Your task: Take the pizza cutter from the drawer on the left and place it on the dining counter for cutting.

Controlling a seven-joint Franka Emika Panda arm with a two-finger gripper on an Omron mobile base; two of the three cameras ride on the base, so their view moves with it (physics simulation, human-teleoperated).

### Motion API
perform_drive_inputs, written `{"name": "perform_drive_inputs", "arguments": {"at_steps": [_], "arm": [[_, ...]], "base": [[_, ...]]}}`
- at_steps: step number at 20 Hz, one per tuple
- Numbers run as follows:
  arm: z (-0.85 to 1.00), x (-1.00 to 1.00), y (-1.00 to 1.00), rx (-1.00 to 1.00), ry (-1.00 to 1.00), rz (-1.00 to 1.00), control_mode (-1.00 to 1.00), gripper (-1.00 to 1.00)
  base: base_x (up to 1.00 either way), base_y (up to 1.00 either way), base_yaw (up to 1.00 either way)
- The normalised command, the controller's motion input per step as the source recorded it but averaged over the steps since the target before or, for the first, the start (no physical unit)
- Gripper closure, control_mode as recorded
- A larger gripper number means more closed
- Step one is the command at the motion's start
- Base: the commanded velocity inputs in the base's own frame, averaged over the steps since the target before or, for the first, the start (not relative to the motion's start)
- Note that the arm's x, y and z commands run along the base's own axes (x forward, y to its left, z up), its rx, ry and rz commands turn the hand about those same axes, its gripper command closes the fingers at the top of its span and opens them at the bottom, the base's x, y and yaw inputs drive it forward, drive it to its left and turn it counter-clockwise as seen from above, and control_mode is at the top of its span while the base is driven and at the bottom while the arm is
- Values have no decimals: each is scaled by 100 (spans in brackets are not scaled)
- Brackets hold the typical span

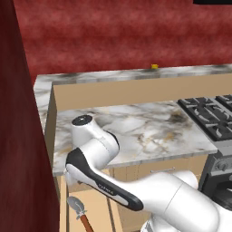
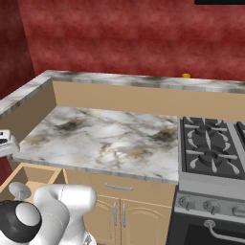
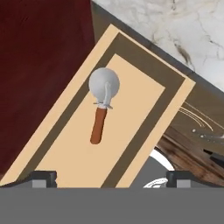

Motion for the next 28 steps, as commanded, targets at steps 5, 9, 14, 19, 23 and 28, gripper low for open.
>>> {"name": "perform_drive_inputs", "arguments": {"at_steps": [5, 9, 14, 19, 23, 28], "arm": [[-48, 0, 1, 1, 1, -2, -100, -100], [-56, 0, -1, 14, 7, -1, -100, -100], [-40, 0, 0, 20, 12, -3, -100, -100], [-28, 7, 0, 7, 7, -2, -100, -100], [-41, 11, 0, 0, 0, 0, -100, -100], [-46, 10, 0, -4, 0, -1, -100, -100]], "base": [[0, 0, 0], [0, 0, 0], [0, 0, 0], [0, 0, 0], [0, 0, 0], [0, 0, 0]]}}
